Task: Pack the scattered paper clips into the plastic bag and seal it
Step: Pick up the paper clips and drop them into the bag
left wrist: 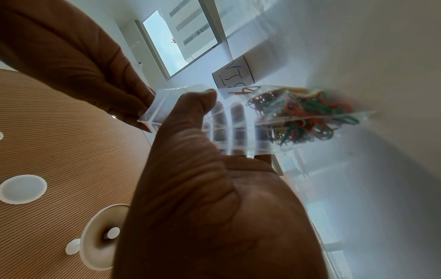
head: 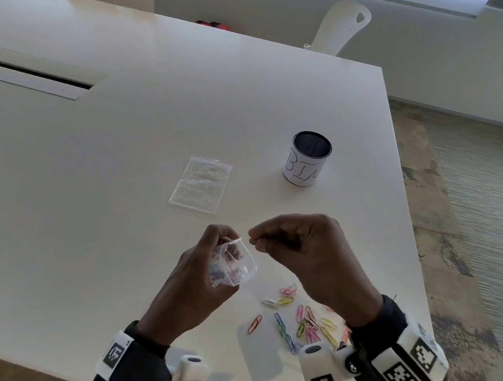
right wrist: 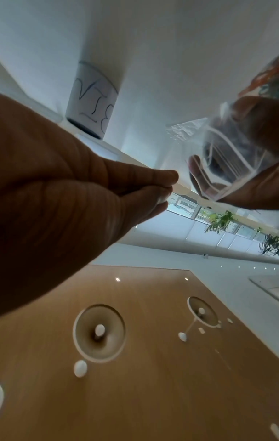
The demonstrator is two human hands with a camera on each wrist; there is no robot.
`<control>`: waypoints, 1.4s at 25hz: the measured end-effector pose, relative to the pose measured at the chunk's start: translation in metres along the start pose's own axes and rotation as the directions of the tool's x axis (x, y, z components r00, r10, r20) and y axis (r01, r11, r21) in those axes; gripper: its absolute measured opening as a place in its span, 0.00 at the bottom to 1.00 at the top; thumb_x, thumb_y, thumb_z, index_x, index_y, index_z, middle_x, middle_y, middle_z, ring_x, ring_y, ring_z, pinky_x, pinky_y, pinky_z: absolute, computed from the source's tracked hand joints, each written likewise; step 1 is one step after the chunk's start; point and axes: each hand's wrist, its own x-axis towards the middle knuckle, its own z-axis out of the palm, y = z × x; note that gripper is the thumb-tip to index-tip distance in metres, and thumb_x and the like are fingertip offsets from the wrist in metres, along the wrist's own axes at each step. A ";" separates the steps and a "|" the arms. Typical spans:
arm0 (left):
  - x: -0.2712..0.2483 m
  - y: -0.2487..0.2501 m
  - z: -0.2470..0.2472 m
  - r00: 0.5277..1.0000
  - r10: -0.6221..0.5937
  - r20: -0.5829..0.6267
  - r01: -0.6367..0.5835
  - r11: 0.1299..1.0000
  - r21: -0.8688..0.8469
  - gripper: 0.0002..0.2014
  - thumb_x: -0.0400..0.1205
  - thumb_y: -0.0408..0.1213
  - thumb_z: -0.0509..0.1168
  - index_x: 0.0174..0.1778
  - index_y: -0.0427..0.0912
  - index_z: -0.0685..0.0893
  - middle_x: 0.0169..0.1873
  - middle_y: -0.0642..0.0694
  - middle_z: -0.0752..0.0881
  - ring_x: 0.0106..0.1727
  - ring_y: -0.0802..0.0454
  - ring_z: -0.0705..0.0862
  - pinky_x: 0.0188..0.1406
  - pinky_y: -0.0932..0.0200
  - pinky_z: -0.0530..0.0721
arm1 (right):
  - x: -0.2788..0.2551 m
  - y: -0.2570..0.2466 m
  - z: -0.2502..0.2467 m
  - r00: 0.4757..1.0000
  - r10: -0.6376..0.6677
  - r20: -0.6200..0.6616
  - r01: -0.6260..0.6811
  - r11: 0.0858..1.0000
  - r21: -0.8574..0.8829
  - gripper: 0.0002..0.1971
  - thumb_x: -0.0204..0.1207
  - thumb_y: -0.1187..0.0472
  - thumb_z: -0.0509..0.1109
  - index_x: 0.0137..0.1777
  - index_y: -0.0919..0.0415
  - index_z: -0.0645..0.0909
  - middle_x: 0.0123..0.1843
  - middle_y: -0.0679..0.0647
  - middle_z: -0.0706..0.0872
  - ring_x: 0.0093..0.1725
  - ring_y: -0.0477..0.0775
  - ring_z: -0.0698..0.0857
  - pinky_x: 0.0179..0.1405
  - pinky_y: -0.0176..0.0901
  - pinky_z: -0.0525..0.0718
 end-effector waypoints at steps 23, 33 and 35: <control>-0.001 -0.002 0.006 0.999 -0.001 0.047 0.001 1.000 -0.002 0.30 0.76 0.29 0.81 0.67 0.56 0.75 0.52 0.64 0.90 0.54 0.63 0.90 0.47 0.70 0.89 | -0.097 0.069 -0.030 0.808 0.587 0.054 -0.439 0.660 -0.609 0.51 0.63 0.45 0.89 0.82 0.54 0.64 0.67 0.48 0.69 0.57 0.48 0.81 0.62 0.37 0.83; -0.002 -0.003 0.003 1.000 -0.004 0.028 0.004 1.000 0.000 0.29 0.76 0.29 0.81 0.66 0.54 0.76 0.53 0.63 0.89 0.53 0.58 0.90 0.45 0.72 0.87 | -0.086 0.072 -0.012 0.907 0.419 0.050 -0.302 0.728 -0.615 0.33 0.75 0.39 0.79 0.77 0.48 0.75 0.66 0.49 0.75 0.64 0.50 0.80 0.64 0.38 0.80; -0.002 -0.003 0.002 1.000 -0.005 0.026 0.005 1.000 0.007 0.28 0.76 0.29 0.81 0.65 0.54 0.76 0.53 0.63 0.89 0.53 0.58 0.89 0.45 0.71 0.87 | -0.085 0.072 -0.005 0.920 0.387 0.055 -0.266 0.723 -0.637 0.25 0.78 0.43 0.77 0.73 0.46 0.78 0.64 0.47 0.75 0.64 0.50 0.80 0.62 0.38 0.80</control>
